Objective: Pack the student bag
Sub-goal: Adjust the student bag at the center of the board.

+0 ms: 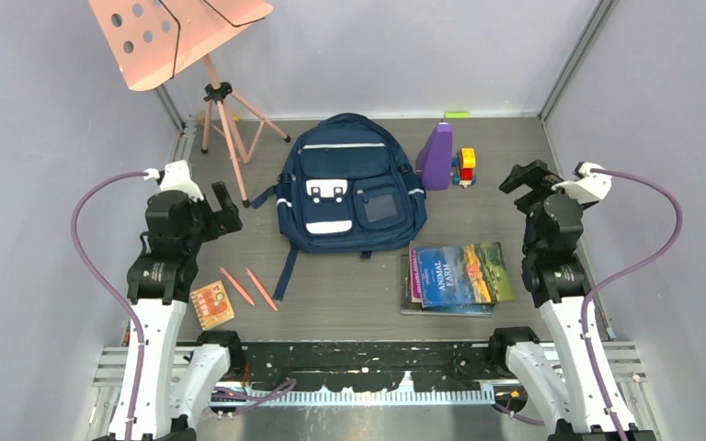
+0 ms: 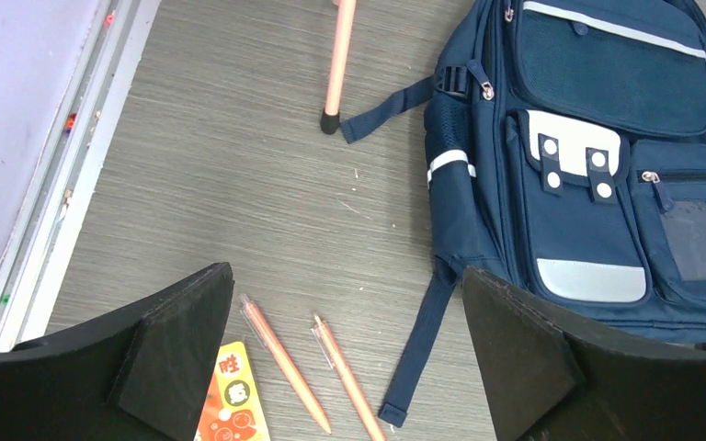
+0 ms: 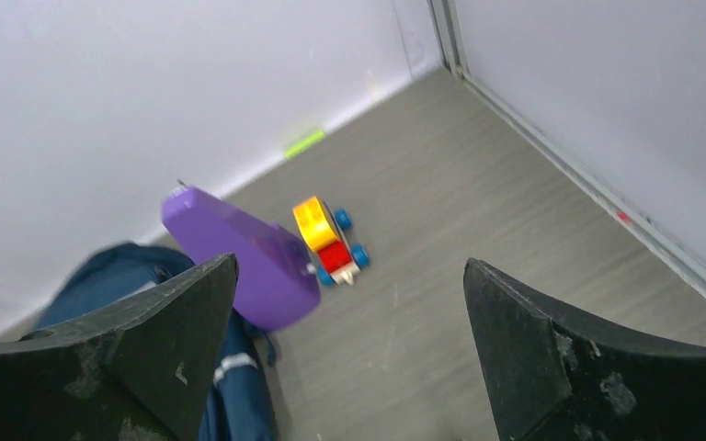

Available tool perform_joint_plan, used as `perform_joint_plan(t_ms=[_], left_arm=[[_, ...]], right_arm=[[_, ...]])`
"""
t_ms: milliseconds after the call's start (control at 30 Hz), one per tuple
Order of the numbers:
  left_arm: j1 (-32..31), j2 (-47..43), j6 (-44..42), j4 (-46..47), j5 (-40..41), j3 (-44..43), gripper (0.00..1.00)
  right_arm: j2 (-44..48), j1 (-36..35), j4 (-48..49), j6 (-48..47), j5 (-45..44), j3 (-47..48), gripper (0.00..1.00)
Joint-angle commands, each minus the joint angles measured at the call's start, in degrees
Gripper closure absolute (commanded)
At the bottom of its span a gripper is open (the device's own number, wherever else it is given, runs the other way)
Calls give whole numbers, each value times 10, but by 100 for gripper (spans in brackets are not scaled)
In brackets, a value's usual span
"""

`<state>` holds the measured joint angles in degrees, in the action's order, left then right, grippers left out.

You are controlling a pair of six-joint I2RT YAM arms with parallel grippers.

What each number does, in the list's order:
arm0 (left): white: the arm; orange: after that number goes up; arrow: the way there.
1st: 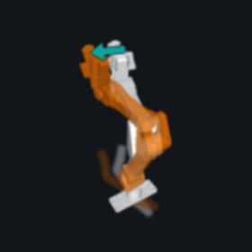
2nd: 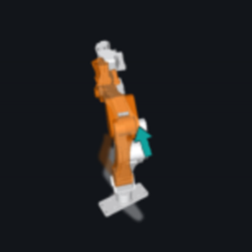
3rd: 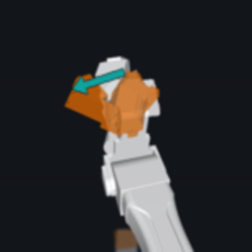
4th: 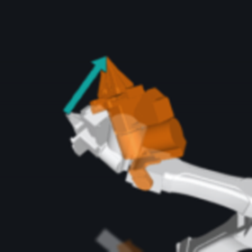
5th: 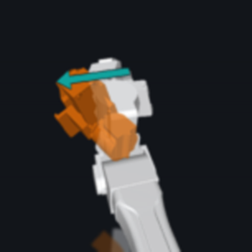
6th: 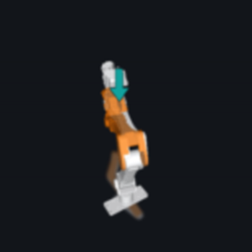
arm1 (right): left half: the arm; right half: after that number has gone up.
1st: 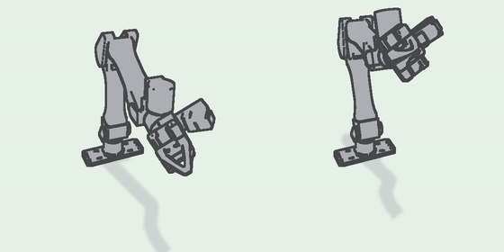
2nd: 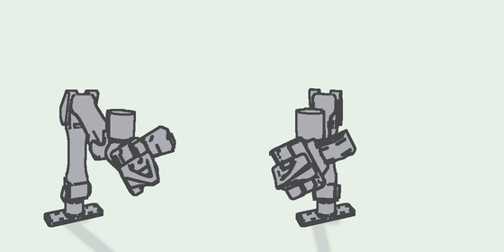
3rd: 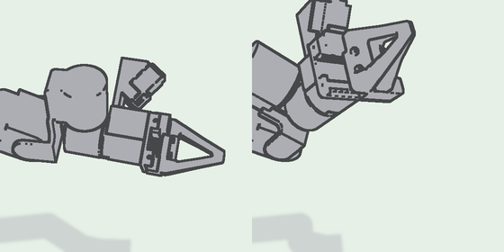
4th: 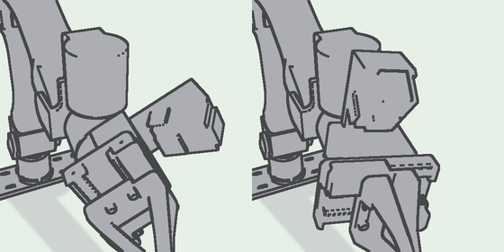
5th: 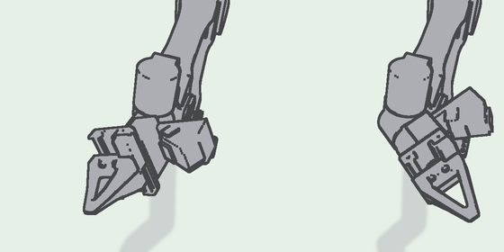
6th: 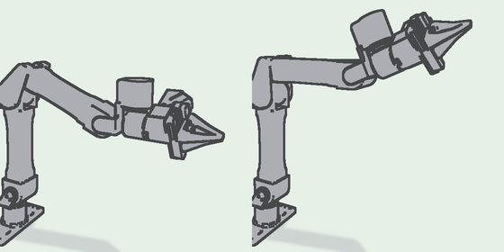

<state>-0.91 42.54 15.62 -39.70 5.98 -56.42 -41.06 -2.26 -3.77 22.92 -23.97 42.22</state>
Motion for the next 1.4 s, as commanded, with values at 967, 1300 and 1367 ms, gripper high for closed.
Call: perform_joint_plan(t_ms=[967, 1300, 1367], left_arm=[[-133, 214, 13, 65, -240, -84, 2], [-123, 208, 22, 80, -279, -35, 2], [-122, 196, 11, 71, -257, -37, 2]], right_arm=[[-229, -188, -138, -18, 216, 97, 7], [-373, -245, -105, 18, 173, 133, 11], [-396, -254, -95, 33, 161, 134, 11]])
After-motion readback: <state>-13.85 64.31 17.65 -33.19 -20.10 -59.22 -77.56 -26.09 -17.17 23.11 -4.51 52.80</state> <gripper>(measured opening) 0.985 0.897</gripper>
